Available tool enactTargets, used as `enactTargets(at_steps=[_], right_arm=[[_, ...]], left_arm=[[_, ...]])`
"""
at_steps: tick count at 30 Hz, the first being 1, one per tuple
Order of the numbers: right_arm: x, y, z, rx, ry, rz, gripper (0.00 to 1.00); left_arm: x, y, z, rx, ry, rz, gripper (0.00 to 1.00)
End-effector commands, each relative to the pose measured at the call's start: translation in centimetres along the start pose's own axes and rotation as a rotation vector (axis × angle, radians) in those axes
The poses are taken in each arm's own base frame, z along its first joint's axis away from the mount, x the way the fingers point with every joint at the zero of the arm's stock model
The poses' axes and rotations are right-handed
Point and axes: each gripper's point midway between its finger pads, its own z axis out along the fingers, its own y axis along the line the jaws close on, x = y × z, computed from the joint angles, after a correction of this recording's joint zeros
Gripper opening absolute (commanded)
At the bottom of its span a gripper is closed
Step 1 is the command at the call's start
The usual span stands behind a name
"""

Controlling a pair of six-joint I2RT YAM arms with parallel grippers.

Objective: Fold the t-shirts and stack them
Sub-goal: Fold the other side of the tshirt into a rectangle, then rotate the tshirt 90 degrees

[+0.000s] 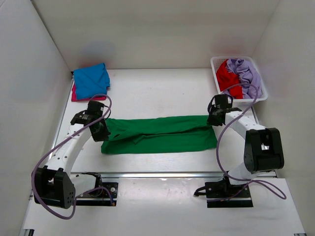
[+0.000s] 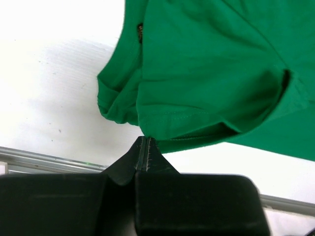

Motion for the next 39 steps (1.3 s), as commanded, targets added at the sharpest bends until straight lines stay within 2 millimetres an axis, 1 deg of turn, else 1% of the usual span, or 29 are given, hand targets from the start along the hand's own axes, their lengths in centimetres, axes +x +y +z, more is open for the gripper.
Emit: enactTargets(at_steps=[1, 2, 3, 4, 6, 7, 8, 9, 10, 12, 13, 14, 15, 17, 18, 19, 21, 23, 24, 26, 27, 29, 30, 32, 34, 35, 37, 38, 39], right_arm=[[-0.3, 0.1, -1.3, 0.016, -0.042, 0.02, 0.0], [-0.2, -0.4, -1.2, 0.039, -0.042, 0.024, 0.0], [0.0, -0.3, -1.6, 0.044, -0.04, 0.019, 0.01], [-0.1, -0.7, -1.6, 0.062, -0.045, 0.025, 0.0], [-0.2, -0.8, -2.3, 0.066, -0.045, 0.03, 0.08], [-0.6, -0.8, -2.8, 0.065, -0.056, 0.034, 0.15], [-0.7, -0.7, -3.0, 0.068, -0.059, 0.039, 0.2], [-1.0, -0.9, -3.5, 0.074, -0.065, 0.043, 0.21], [-1.1, -1.0, -4.0, 0.08, -0.065, 0.053, 0.26], [-1.8, -1.3, -4.7, 0.09, -0.082, 0.065, 0.34], [-2.3, -1.3, -5.3, 0.078, -0.092, 0.07, 0.36], [-2.9, -1.0, -5.8, 0.057, -0.113, 0.062, 0.4], [-3.0, -0.6, -5.9, 0.031, -0.112, 0.055, 0.4], [-3.8, 0.5, -6.1, -0.031, -0.139, 0.016, 0.38], [-4.2, 1.4, -5.9, -0.067, -0.161, -0.015, 0.35], [-3.9, 2.3, -5.5, -0.098, -0.153, -0.041, 0.36], [-3.8, 3.0, -4.6, -0.111, -0.132, -0.066, 0.35], [-3.1, 3.7, -3.4, -0.111, -0.1, -0.098, 0.34], [-2.4, 4.1, -2.6, -0.116, -0.08, -0.128, 0.34], [-1.4, 4.5, -1.2, -0.113, -0.047, -0.15, 0.34], [-1.2, 4.5, -0.8, -0.111, -0.04, -0.156, 0.35], [-0.5, 4.8, 0.3, -0.109, -0.016, -0.157, 0.34], [-0.1, 4.8, 0.6, -0.109, -0.007, -0.164, 0.34], [1.2, 4.7, 1.3, -0.113, 0.036, -0.158, 0.34], [2.3, 4.8, 1.5, -0.112, 0.066, -0.159, 0.35], [3.0, 4.4, 1.4, -0.095, 0.083, -0.162, 0.35], [4.5, 4.3, 1.1, -0.079, 0.127, -0.165, 0.35], [4.8, 3.6, 0.9, -0.042, 0.137, -0.156, 0.36], [5.7, 3.5, 0.5, -0.03, 0.159, -0.158, 0.35]], left_arm=[[-0.3, 0.8, 0.8, -0.029, -0.042, -0.008, 0.0], [-0.2, 0.7, 1.1, -0.026, -0.032, -0.02, 0.0], [0.1, 0.7, 1.3, -0.02, -0.021, -0.024, 0.01], [0.5, 0.7, 1.6, -0.018, -0.014, -0.015, 0.05], [0.4, 0.6, 1.3, -0.017, -0.032, -0.019, 0.17], [0.0, 0.4, 1.0, -0.011, -0.054, -0.034, 0.18], [-0.4, 0.5, 0.7, -0.011, -0.072, -0.053, 0.24], [-0.9, 0.8, 0.3, -0.016, -0.104, -0.07, 0.31], [-1.7, 1.0, -0.5, -0.008, -0.145, -0.093, 0.36], [-3.0, 1.5, -1.2, -0.01, -0.194, -0.126, 0.46], [-3.8, 1.5, -1.8, -0.006, -0.228, -0.137, 0.52], [-4.2, 1.3, -2.1, -0.001, -0.241, -0.137, 0.53], [-4.1, 1.2, -2.0, 0.006, -0.237, -0.127, 0.54], [-4.2, -0.3, -1.6, 0.049, -0.22, -0.093, 0.5], [-3.6, -0.9, -0.7, 0.055, -0.183, -0.075, 0.46], [-3.2, -1.3, 0.0, 0.053, -0.155, -0.073, 0.42], [-1.9, -2.6, 1.3, 0.06, -0.109, -0.041, 0.4], [-0.7, -3.2, 2.9, 0.053, -0.069, -0.03, 0.39], [-0.7, -3.7, 3.0, 0.07, -0.076, -0.035, 0.37], [0.7, -3.6, 4.5, 0.072, -0.046, -0.05, 0.34], [0.6, -3.9, 4.7, 0.086, -0.052, -0.065, 0.35], [1.3, -3.3, 6.0, 0.054, -0.046, -0.079, 0.33], [1.1, -3.1, 6.4, 0.028, -0.071, -0.082, 0.32], [1.1, -1.7, 7.8, -0.062, -0.092, -0.082, 0.3], [0.9, -1.5, 8.7, -0.116, -0.087, -0.072, 0.31], [0.7, -1.3, 9.0, -0.136, -0.091, -0.067, 0.29], [-0.2, -1.9, 9.4, -0.177, -0.119, -0.049, 0.3], [-0.5, -1.8, 9.9, -0.209, -0.127, -0.046, 0.29], [-0.8, -2.1, 10.5, -0.224, -0.13, -0.043, 0.29]])
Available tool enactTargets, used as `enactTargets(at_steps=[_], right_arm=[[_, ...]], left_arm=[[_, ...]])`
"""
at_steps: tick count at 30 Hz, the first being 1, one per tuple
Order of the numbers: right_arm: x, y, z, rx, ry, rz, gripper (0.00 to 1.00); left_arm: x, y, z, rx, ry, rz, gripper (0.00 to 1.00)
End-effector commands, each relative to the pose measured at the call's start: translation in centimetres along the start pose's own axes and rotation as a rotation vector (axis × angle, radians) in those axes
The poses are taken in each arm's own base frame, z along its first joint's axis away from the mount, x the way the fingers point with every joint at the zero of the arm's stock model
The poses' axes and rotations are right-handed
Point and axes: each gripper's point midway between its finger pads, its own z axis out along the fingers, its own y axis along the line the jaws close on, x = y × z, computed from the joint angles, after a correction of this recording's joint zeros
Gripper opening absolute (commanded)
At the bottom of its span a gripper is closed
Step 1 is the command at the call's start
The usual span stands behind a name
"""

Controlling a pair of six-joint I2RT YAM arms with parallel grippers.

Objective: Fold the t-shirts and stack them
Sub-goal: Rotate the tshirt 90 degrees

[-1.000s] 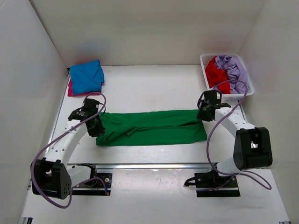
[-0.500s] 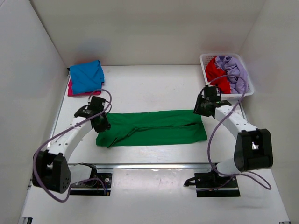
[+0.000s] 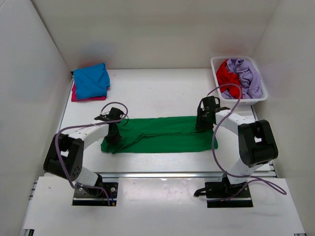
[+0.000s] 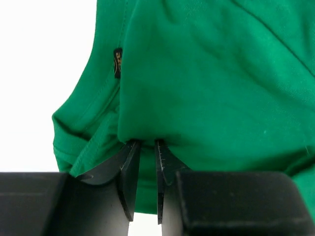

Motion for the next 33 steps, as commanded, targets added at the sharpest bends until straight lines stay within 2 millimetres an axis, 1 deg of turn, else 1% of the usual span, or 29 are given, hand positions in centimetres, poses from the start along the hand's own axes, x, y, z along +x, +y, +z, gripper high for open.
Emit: enactTargets(at_steps=[1, 3, 4, 5, 6, 7, 9, 10, 11, 12, 13, 14, 16, 17, 18, 20, 21, 22, 23, 24, 25, 26, 27, 28, 29, 30, 31, 32, 33], right_arm=[[2.1, -0.1, -1.0, 0.047, 0.05, 0.012, 0.35], [4.0, 0.2, -1.8, 0.053, 0.088, 0.021, 0.36], [4.7, 0.3, -1.8, 0.071, 0.102, 0.006, 0.36], [5.9, 0.8, -2.4, 0.069, 0.127, 0.001, 0.36], [7.3, 0.8, -2.7, 0.083, 0.155, 0.012, 0.36], [8.0, 0.8, -3.0, 0.085, 0.165, 0.0, 0.36], [10.9, 1.4, -3.5, 0.062, 0.214, -0.001, 0.36], [11.5, 1.5, -3.8, 0.058, 0.214, 0.002, 0.36], [12.7, 2.3, -3.9, 0.034, 0.233, -0.003, 0.36], [14.0, 3.0, -4.2, 0.011, 0.255, -0.011, 0.36], [14.5, 4.0, -4.6, -0.015, 0.236, -0.019, 0.37], [15.2, 4.7, -4.9, -0.046, 0.249, -0.017, 0.36], [16.2, 7.7, -5.5, -0.143, 0.225, -0.054, 0.36], [16.7, 8.7, -5.5, -0.177, 0.218, -0.07, 0.37], [16.9, 9.4, -5.6, -0.198, 0.222, -0.091, 0.35], [17.7, 10.9, -5.6, -0.235, 0.234, -0.127, 0.35], [18.5, 11.7, -5.3, -0.253, 0.263, -0.151, 0.35], [18.8, 12.4, -5.1, -0.255, 0.271, -0.188, 0.35], [19.1, 13.1, -4.7, -0.259, 0.281, -0.21, 0.34], [19.6, 14.1, -5.0, -0.282, 0.285, -0.239, 0.34], [20.0, 15.0, -4.8, -0.295, 0.286, -0.274, 0.35], [20.8, 16.0, -4.6, -0.315, 0.307, -0.296, 0.34], [21.0, 16.4, -4.7, -0.331, 0.31, -0.311, 0.35], [21.3, 17.8, -4.9, -0.363, 0.311, -0.329, 0.34], [21.8, 18.7, -5.0, -0.372, 0.315, -0.349, 0.34], [21.3, 19.5, -5.2, -0.387, 0.288, -0.36, 0.34], [21.8, 20.5, -5.6, -0.397, 0.275, -0.392, 0.34], [21.4, 21.0, -5.9, -0.379, 0.238, -0.405, 0.33], [21.0, 21.1, -6.0, -0.363, 0.206, -0.409, 0.33]], left_arm=[[-3.8, -1.6, 1.0, -0.028, -0.127, -0.053, 0.28], [-4.3, -2.9, 2.1, -0.019, -0.097, -0.058, 0.27], [-5.2, -3.7, 2.2, -0.006, -0.104, -0.058, 0.28], [-5.5, -4.3, 2.3, 0.0, -0.1, -0.049, 0.28], [-6.8, -5.4, 2.2, 0.014, -0.121, -0.052, 0.28], [-7.8, -6.4, 2.4, 0.029, -0.129, -0.051, 0.28], [-9.6, -8.5, 2.5, 0.065, -0.134, -0.047, 0.28], [-11.0, -9.9, 2.6, 0.081, -0.142, -0.038, 0.27], [-11.3, -10.3, 2.9, 0.075, -0.128, -0.022, 0.27], [-13.0, -11.6, 3.1, 0.089, -0.142, -0.023, 0.26], [-14.0, -12.8, 3.5, 0.088, -0.144, 0.002, 0.24], [-14.2, -13.5, 3.5, 0.09, -0.135, 0.038, 0.26], [-16.7, -16.4, 4.4, 0.106, -0.14, 0.064, 0.24], [-17.1, -17.7, 4.8, 0.105, -0.129, 0.087, 0.24], [-17.5, -18.1, 5.0, 0.1, -0.126, 0.096, 0.23], [-19.3, -20.0, 5.5, 0.116, -0.132, 0.102, 0.24], [-19.0, -21.2, 5.6, 0.14, -0.121, 0.127, 0.24], [-19.7, -21.9, 6.3, 0.145, -0.113, 0.123, 0.26], [-20.9, -23.4, 6.0, 0.172, -0.12, 0.125, 0.25], [-22.1, -24.8, 6.2, 0.185, -0.133, 0.127, 0.25], [-22.9, -25.4, 5.8, 0.201, -0.144, 0.125, 0.26], [-23.1, -26.0, 6.8, 0.224, -0.131, 0.116, 0.27], [-23.1, -25.6, 7.4, 0.264, -0.088, 0.086, 0.27], [-21.8, -25.9, 8.6, 0.287, -0.057, 0.095, 0.26], [-22.2, -25.8, 9.2, 0.287, -0.072, 0.096, 0.25], [-20.9, -25.1, 11.0, 0.239, -0.034, 0.115, 0.24], [-23.3, -26.2, 9.0, 0.279, -0.106, 0.102, 0.25], [-23.6, -26.1, 9.0, 0.284, -0.104, 0.098, 0.25], [-24.0, -25.2, 9.4, 0.283, -0.092, 0.066, 0.25]])
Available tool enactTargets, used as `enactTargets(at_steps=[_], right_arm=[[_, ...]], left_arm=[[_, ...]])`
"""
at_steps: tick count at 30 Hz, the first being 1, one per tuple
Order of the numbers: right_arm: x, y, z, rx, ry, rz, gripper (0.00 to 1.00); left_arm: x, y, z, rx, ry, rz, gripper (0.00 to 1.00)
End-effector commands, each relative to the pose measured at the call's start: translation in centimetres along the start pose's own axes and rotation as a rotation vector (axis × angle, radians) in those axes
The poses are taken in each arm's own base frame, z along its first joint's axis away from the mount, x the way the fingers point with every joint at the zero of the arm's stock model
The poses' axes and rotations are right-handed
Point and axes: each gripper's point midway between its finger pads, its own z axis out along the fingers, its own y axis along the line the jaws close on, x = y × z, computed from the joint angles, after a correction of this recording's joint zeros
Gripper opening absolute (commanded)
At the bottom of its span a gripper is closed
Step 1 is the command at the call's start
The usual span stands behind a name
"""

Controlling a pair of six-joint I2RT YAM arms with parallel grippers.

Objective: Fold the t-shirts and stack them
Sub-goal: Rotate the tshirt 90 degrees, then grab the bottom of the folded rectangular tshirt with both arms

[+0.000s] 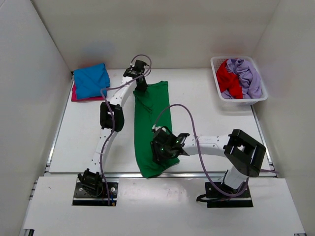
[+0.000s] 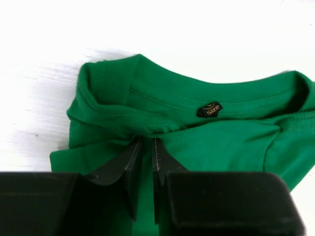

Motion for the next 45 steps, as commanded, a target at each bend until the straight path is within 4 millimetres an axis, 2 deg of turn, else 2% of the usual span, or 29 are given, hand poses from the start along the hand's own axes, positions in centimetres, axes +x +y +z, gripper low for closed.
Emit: enactTargets(at_steps=[1, 4, 5, 7, 9, 10, 11, 13, 16, 17, 18, 19, 20, 22, 23, 24, 26, 27, 29, 30, 32, 33, 34, 37, 39, 41, 43, 44, 45], right_arm=[[1.4, -0.1, 0.2, 0.098, -0.005, -0.045, 0.34], [-0.5, -1.5, -1.0, 0.124, -0.095, -0.029, 0.42], [-1.6, -1.7, -1.7, 0.116, -0.143, -0.022, 0.44], [-3.3, -1.5, -3.1, 0.106, -0.209, -0.031, 0.61], [-4.7, -1.0, -4.8, 0.106, -0.268, -0.038, 0.69], [-5.6, -0.7, -5.8, 0.11, -0.31, -0.034, 0.68], [-5.8, -0.4, -6.8, 0.109, -0.338, -0.04, 0.66], [-5.5, -0.4, -7.6, 0.104, -0.354, -0.022, 0.66], [-2.8, -4.1, -6.8, 0.145, -0.257, 0.022, 0.65], [-2.4, -4.8, -6.7, 0.16, -0.243, 0.024, 0.63], [-1.5, -5.9, -6.5, 0.177, -0.219, 0.025, 0.62], [-0.9, -6.5, -6.4, 0.173, -0.212, 0.012, 0.6], [-0.5, -6.8, -6.4, 0.168, -0.2, 0.021, 0.58], [0.3, -7.9, -6.8, 0.161, -0.207, 0.022, 0.58], [0.2, -8.2, -7.0, 0.155, -0.21, 0.036, 0.59], [0.6, -8.9, -7.3, 0.157, -0.205, 0.062, 0.59], [0.9, -9.5, -7.7, 0.136, -0.207, 0.084, 0.6], [1.2, -10.2, -7.9, 0.14, -0.211, 0.099, 0.6], [1.6, -10.9, -8.0, 0.124, -0.212, 0.117, 0.6], [2.1, -10.7, -8.1, 0.084, -0.202, 0.126, 0.6], [2.5, -10.9, -8.0, 0.055, -0.2, 0.135, 0.6], [2.6, -11.0, -8.0, 0.042, -0.209, 0.142, 0.6], [2.7, -10.8, -8.0, 0.025, -0.209, 0.137, 0.59], [2.6, -10.8, -7.8, 0.014, -0.218, 0.126, 0.59], [2.3, -10.2, -7.7, -0.004, -0.215, 0.107, 0.59], [2.0, -9.8, -7.4, 0.0, -0.218, 0.088, 0.58], [2.0, -9.3, -7.0, -0.007, -0.217, 0.088, 0.51], [2.3, -9.2, -6.7, -0.008, -0.201, 0.097, 0.51], [2.5, -9.2, -6.4, 0.001, -0.195, 0.104, 0.51]], left_arm=[[2.1, 2.7, 0.7, -0.028, 0.118, -0.016, 0.25], [-0.7, 1.9, -1.2, 0.001, 0.049, -0.027, 0.26], [-2.5, 1.3, -2.5, 0.024, 0.002, -0.03, 0.26], [-4.9, 1.2, -5.0, 0.047, -0.052, -0.036, 0.28], [-8.5, 1.6, -8.7, 0.084, -0.122, -0.077, 0.31], [-9.2, 1.7, -9.8, 0.104, -0.128, -0.087, 0.32], [-10.3, 1.3, -12.1, 0.145, -0.145, -0.092, 0.32], [-11.1, 3.4, -15.3, 0.129, -0.136, -0.092, 0.31], [-10.8, 6.7, -22.3, 0.012, -0.14, -0.018, 0.24], [-9.8, 7.1, -23.0, -0.007, -0.107, 0.01, 0.24], [-7.8, 7.7, -24.6, -0.001, -0.042, 0.041, 0.15], [-5.5, 8.1, -26.5, 0.0, 0.011, 0.069, 0.14], [-4.1, 7.7, -27.4, 0.014, 0.035, 0.089, 0.11], [0.3, 9.6, -30.9, -0.042, 0.075, 0.122, 0.1], [1.6, 9.2, -31.6, -0.027, 0.069, 0.139, 0.1], [5.2, 10.1, -32.8, 0.003, 0.11, 0.139, 0.12], [12.7, 11.0, -33.1, 0.136, 0.163, 0.119, 0.16], [14.9, 10.6, -33.3, 0.183, 0.189, 0.102, 0.16], [21.6, 13.0, -32.7, 0.164, 0.271, 0.1, 0.12], [23.3, 12.7, -32.6, 0.174, 0.28, 0.102, 0.11], [28.2, 14.2, -32.2, 0.206, 0.323, 0.071, 0.11], [28.7, 13.7, -31.8, 0.249, 0.316, 0.033, 0.13], [30.3, 14.3, -31.7, 0.278, 0.338, 0.01, 0.14], [28.8, 13.3, -30.7, 0.349, 0.239, -0.096, 0.15], [26.3, 11.1, -30.6, 0.425, 0.146, -0.129, 0.18], [25.2, 9.8, -29.9, 0.454, 0.13, -0.141, 0.19], [26.3, 8.8, -28.2, 0.441, 0.201, -0.128, 0.16], [25.9, 8.6, -27.9, 0.42, 0.197, -0.119, 0.15], [26.6, 8.3, -27.3, 0.401, 0.226, -0.101, 0.15]])
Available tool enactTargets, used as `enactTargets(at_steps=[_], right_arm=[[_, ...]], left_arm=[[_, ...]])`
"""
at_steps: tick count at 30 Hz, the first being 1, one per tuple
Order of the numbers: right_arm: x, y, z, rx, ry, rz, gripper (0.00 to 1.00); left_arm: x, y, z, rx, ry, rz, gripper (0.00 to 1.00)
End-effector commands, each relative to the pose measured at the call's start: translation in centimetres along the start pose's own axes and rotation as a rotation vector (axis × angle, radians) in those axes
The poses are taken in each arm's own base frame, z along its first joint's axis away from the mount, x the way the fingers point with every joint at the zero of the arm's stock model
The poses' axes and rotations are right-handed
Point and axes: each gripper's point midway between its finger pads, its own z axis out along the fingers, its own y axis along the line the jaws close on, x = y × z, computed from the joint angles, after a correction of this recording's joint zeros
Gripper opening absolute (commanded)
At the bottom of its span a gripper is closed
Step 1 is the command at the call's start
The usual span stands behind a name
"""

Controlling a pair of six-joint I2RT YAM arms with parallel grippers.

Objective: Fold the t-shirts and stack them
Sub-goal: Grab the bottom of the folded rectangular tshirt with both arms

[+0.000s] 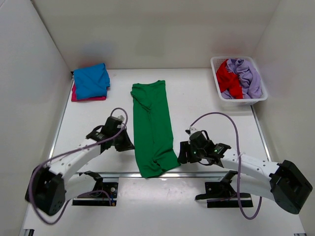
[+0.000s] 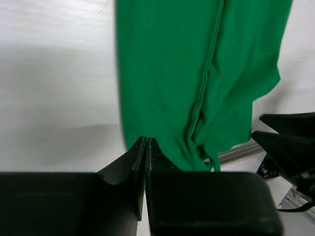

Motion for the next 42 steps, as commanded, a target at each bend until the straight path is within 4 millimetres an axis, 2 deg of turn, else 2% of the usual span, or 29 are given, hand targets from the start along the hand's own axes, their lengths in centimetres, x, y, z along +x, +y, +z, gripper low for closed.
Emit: enactTargets(at_steps=[1, 3, 6, 11, 14, 15, 17, 20, 23, 26, 34, 42], right_arm=[[-0.9, 1.6, 0.4, -0.037, -0.027, -0.005, 0.5], [-0.4, 1.8, 0.5, -0.049, -0.01, -0.006, 0.49], [0.1, 2.4, 0.7, -0.073, 0.014, -0.016, 0.48], [0.6, 2.8, 1.1, -0.083, 0.051, -0.025, 0.48], [0.4, 3.1, 1.3, -0.078, 0.058, -0.03, 0.48], [0.5, 2.9, 1.5, -0.07, 0.065, -0.034, 0.48], [0.2, 2.9, 1.5, -0.064, 0.055, -0.035, 0.48], [-0.1, 3.1, 1.5, -0.07, 0.047, -0.032, 0.49], [0.2, 2.7, 1.6, -0.053, 0.056, -0.027, 0.48], [0.1, 2.7, 1.6, -0.054, 0.047, -0.023, 0.49], [0.1, 2.7, 1.7, -0.057, 0.051, -0.017, 0.49], [0.6, 2.2, 1.8, -0.052, 0.054, -0.005, 0.51]], left_arm=[[-1.3, -2.9, 2.1, 0.047, -0.007, 0.012, 0.14], [-0.5, -1.9, 2.8, -0.013, 0.031, 0.011, 0.11], [1.1, -0.5, 2.6, -0.054, 0.083, 0.02, 0.1], [5.2, 1.0, 1.4, -0.058, 0.189, 0.041, 0.17], [7.1, 1.1, 1.0, -0.063, 0.259, 0.077, 0.19], [7.1, 1.1, 1.0, -0.065, 0.26, 0.082, 0.22], [8.5, 1.0, 0.8, -0.09, 0.311, 0.13, 0.26], [9.2, 1.2, 0.4, -0.124, 0.33, 0.161, 0.34], [10.0, 1.1, 0.7, -0.085, 0.326, 0.119, 0.42], [10.0, 0.3, 1.2, -0.054, 0.261, 0.082, 0.42], [12.0, -0.5, 2.2, -0.047, 0.239, 0.055, 0.41], [12.0, -0.8, 3.1, -0.049, 0.212, 0.024, 0.41]])
